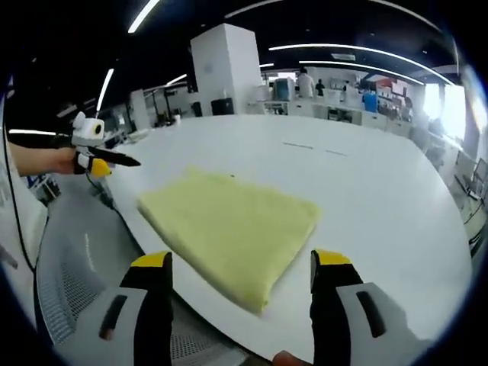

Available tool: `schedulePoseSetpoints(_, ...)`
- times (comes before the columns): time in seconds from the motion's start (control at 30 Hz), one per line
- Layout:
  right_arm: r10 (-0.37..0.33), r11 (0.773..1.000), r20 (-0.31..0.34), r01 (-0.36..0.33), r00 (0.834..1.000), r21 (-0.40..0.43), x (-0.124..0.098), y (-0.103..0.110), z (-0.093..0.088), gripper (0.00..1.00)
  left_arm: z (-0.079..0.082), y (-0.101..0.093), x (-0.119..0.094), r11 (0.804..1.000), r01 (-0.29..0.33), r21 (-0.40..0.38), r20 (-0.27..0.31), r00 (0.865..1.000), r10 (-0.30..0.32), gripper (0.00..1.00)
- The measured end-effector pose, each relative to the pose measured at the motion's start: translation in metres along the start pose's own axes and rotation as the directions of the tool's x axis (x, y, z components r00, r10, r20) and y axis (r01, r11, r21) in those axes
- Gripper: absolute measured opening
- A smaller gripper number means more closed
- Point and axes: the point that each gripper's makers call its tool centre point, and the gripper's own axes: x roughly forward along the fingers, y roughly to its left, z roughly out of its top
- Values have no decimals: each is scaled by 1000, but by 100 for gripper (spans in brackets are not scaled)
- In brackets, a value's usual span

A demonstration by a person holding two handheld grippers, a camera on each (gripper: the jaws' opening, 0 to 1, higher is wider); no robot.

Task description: Fold the garment on the visible template until the final outline fits inside the template.

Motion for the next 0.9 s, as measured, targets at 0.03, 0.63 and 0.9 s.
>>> schedulePoseSetpoints(0.03, -2, 1000, 2, 2, 1000, 0, 0, 0, 1, 73, 0, 0, -1, 1000, 1, 5, -2, 1000, -1, 86)
schedulePoseSetpoints(0.63, 7, 1000, 1, -7, 1000, -13, 1, 7, 1, 69, -4, 4, -8, 1000, 0, 3, -21, 1000, 0, 82)
schedulePoseSetpoints(0.9, 0, 1000, 3, 0, 1000, -7, 2, 5, 1, 68, -5, 2, -6, 1000, 11, 18, -36, 999, -10, 81)
